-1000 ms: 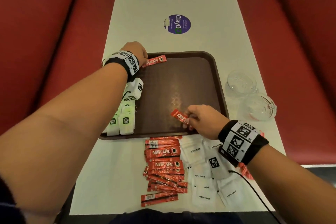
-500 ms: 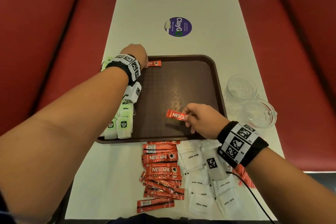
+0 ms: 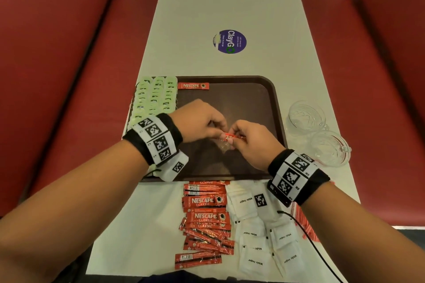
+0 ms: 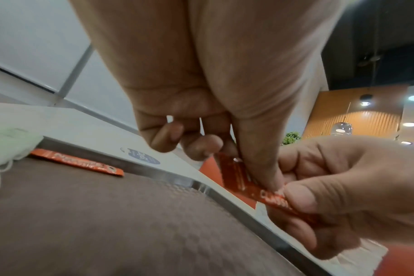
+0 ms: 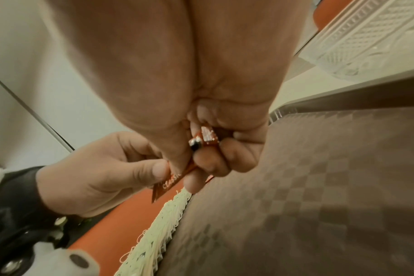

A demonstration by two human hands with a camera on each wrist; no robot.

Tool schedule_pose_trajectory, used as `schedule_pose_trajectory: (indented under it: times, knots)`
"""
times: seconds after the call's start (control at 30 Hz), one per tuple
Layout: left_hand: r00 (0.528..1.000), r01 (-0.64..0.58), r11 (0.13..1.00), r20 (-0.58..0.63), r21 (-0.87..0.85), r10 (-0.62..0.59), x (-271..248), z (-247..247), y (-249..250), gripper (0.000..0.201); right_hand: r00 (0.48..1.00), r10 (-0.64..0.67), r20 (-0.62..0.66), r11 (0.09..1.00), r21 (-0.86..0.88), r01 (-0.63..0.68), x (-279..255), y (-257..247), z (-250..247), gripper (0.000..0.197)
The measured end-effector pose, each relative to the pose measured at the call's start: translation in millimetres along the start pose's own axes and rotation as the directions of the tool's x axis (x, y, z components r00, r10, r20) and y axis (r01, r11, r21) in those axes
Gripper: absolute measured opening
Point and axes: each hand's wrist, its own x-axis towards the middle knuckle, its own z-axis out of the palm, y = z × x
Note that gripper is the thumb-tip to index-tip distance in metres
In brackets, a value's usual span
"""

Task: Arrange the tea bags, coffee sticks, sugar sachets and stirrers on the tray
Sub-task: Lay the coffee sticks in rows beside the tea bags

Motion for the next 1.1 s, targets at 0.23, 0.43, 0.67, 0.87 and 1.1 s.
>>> schedule_pose_trajectory:
  times: [0.23,0.43,0.67,0.87,1.1]
  knots:
    - [0.917,0.346,0.938,-0.219,0.027,-0.332,18.4,-26.2,-61.0,0.004,0.992,0.096,0.084,0.992,-0.085,-0.089,-6.6,9.2,5.6,0.039]
    - [0.855,0.508,0.848,-0.212,0.151,-0.474,52.9,-36.1,-95.6,0.011,0.915,0.172,0.366,0.953,-0.297,-0.06,-18.1,12.8,5.0,0.016]
    - [0.862,0.502,0.833,-0.214,0.231,-0.46,74.0,-27.1,-97.2,0.025,0.911,0.171,0.374,0.93,-0.366,-0.024,-16.1,13.5,9.1,0.009]
    - [0.855,0.517,0.816,-0.204,0.259,-0.476,84.3,-29.8,-94.4,0.014,0.918,0.166,0.36,0.933,-0.36,-0.028,-17.3,15.9,9.9,0.01]
    - [0.861,0.502,0.837,-0.215,0.215,-0.461,77.6,-35.4,-76.8,0.019,0.924,0.125,0.362,0.927,-0.375,0.021,-20.5,11.2,8.0,0.015]
